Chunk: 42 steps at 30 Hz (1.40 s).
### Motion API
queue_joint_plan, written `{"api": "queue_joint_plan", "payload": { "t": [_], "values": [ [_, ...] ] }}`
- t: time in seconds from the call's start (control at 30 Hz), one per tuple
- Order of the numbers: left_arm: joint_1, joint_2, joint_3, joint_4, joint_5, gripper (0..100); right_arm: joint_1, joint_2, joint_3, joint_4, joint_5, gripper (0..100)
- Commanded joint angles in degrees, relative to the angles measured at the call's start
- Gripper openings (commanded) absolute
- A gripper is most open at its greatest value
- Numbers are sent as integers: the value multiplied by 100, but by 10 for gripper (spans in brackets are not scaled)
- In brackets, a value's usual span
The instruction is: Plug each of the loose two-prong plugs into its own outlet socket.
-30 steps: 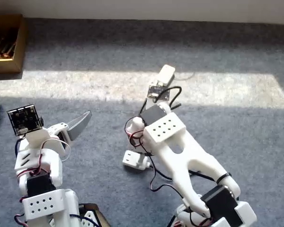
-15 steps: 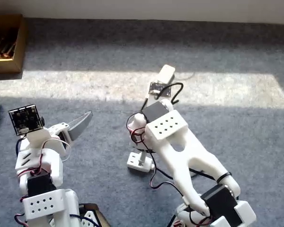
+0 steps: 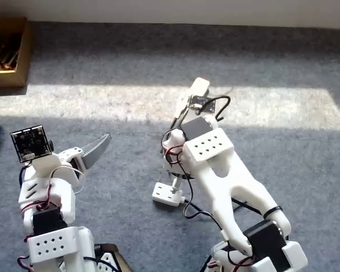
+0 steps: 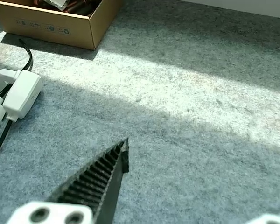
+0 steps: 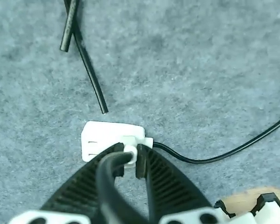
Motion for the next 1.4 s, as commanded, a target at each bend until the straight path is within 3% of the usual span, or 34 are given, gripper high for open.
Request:
{"api": "queue_joint_plan", "payload": {
  "t": [0.0,0.37,0.7,0.8,0.87,0.97,1.13,1.37],
  "values": [
    [84,-48,-13,-88,18,528,66,-101,-251,-4,70,6],
    [92,-48,-13,-88,9,528,22,-110,418,-585,70,6],
    [92,13,-321,-53,9,528,-286,-110,-1587,-171,70,6],
    [277,13,-752,545,-70,528,-303,-66,-2545,-365,88,6],
    [664,22,-1068,1090,-501,528,-312,-92,-2941,-629,642,7],
    [1235,22,-1684,2110,-1020,528,-347,-75,-3020,-848,2585,5],
    [1745,-40,-2624,3429,-1820,528,-242,-277,-2993,-892,2796,5],
    [2000,13,-2879,3270,-1486,528,-892,-725,-2976,-673,3112,5]
  ]
}}
